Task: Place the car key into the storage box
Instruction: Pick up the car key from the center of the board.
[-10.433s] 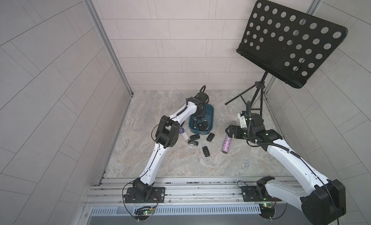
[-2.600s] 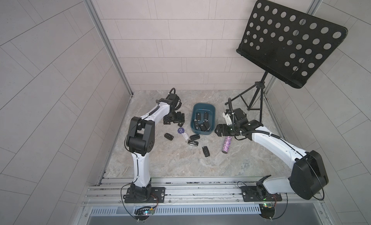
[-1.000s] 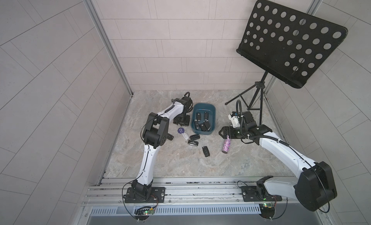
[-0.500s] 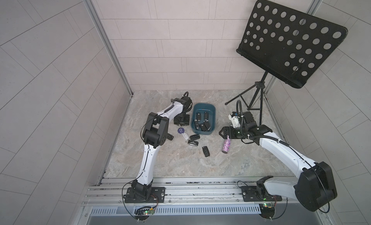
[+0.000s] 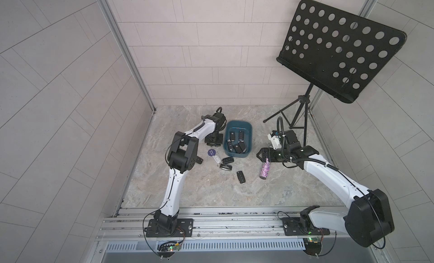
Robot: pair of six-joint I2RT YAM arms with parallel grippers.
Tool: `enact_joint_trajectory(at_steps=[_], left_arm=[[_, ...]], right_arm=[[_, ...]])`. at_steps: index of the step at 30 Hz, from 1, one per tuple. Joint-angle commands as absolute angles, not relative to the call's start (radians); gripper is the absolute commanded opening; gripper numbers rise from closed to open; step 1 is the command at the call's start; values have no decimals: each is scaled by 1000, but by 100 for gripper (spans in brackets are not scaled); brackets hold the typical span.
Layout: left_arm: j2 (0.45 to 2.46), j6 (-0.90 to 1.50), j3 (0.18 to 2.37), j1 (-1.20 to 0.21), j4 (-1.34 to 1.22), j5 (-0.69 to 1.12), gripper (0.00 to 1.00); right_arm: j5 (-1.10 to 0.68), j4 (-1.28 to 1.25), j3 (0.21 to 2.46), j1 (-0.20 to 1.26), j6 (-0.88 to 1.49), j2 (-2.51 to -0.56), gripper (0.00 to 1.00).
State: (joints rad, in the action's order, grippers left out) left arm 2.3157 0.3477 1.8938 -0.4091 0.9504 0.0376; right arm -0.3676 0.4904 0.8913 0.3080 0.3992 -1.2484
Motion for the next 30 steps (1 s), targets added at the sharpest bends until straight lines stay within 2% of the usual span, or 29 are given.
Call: enact_joint_trajectory(at_steps=[1,18,30], left_arm=[[2333,348,1870,-399,925,-26,33],[2178,352,1878,-390,929,10,32],[2136,405,1970,-410,919,219,33]], right_arm=[[-371,506,889,305,388,-1236,100],[-368,506,888,305,394,-1235,100],[-381,507,896,305,392,-1253,100]])
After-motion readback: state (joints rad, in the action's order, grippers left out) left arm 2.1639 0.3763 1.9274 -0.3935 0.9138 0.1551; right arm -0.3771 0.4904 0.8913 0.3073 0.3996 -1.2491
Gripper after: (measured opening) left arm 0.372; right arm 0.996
